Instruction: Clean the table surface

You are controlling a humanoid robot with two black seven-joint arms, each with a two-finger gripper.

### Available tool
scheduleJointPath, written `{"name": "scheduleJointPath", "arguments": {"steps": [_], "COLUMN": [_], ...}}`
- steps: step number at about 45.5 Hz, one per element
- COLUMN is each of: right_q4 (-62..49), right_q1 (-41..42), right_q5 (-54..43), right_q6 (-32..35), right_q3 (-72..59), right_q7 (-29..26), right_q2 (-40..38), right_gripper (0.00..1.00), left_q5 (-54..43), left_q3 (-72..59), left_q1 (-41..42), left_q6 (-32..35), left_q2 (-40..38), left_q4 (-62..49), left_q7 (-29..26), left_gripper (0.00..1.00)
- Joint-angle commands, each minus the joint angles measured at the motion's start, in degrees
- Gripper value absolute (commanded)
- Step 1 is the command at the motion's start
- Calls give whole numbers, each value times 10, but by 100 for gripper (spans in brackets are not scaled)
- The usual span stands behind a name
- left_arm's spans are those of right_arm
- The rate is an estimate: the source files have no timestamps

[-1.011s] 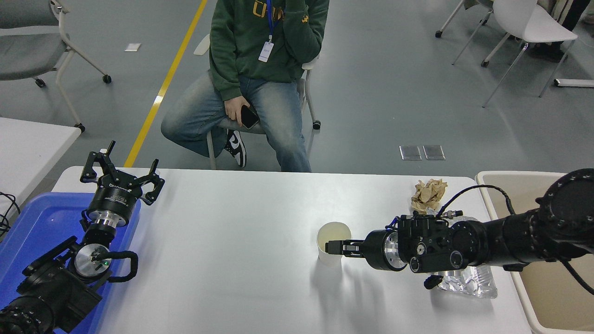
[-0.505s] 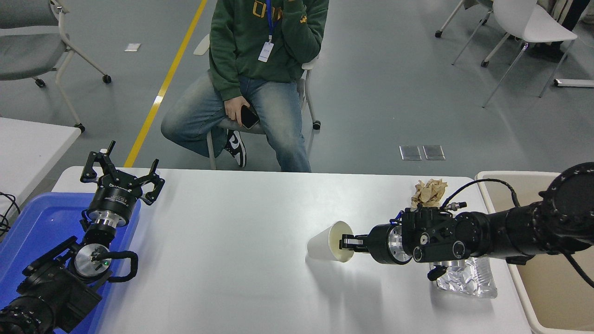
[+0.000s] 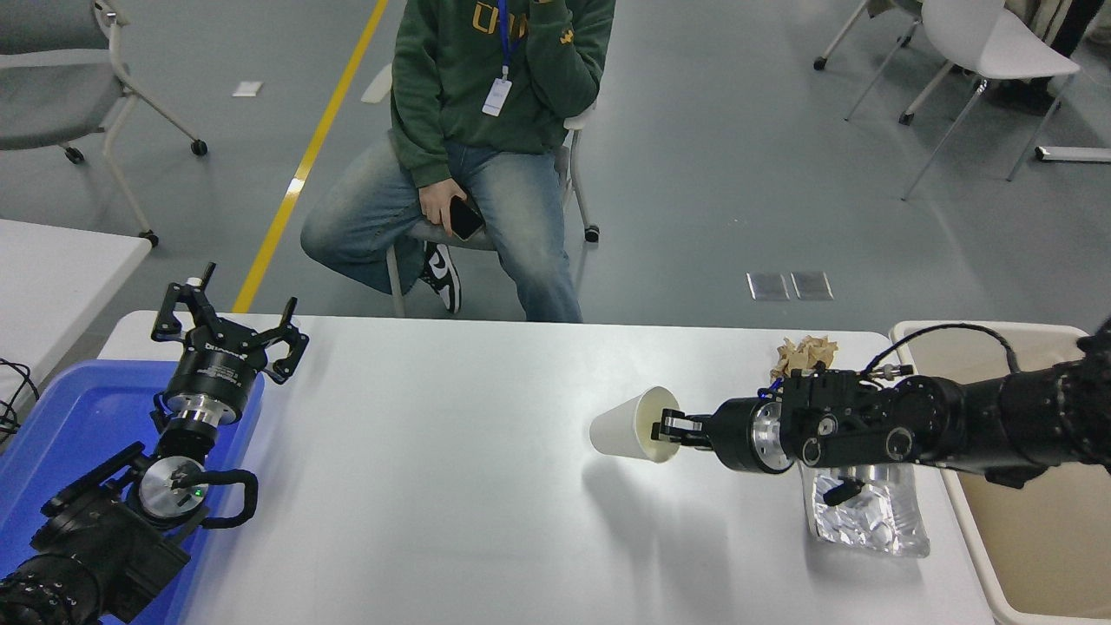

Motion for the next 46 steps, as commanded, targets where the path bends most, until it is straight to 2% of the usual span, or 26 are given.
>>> {"name": "scheduleJointPath", "arguments": {"steps": [1, 11, 24, 34, 46], "right_q4": [53, 77, 76, 77, 76], "right_q1": [53, 145, 214, 237, 243], "right_q5": [-5, -26, -36, -50, -51], "right_q6": [27, 98, 175, 208, 216], "right_q3": [14, 15, 15, 15, 15], "right_q7": [1, 1, 1, 1, 1], "right_q2": [-95, -200, -285, -321, -336], "right_gripper": [0, 0, 0, 0, 0], "left_q5": [0, 0, 0, 0, 0], "left_q3": [0, 0, 0, 0, 0], "left_q1": [0, 0, 0, 0, 0], "left_q6": [0, 0, -1, -1, 0], "left_q2": [0, 0, 0, 0, 0], "left_q4": [0, 0, 0, 0, 0], "left_q7": [0, 0, 0, 0, 0], "left_gripper": [100, 100, 100, 100, 100]}}
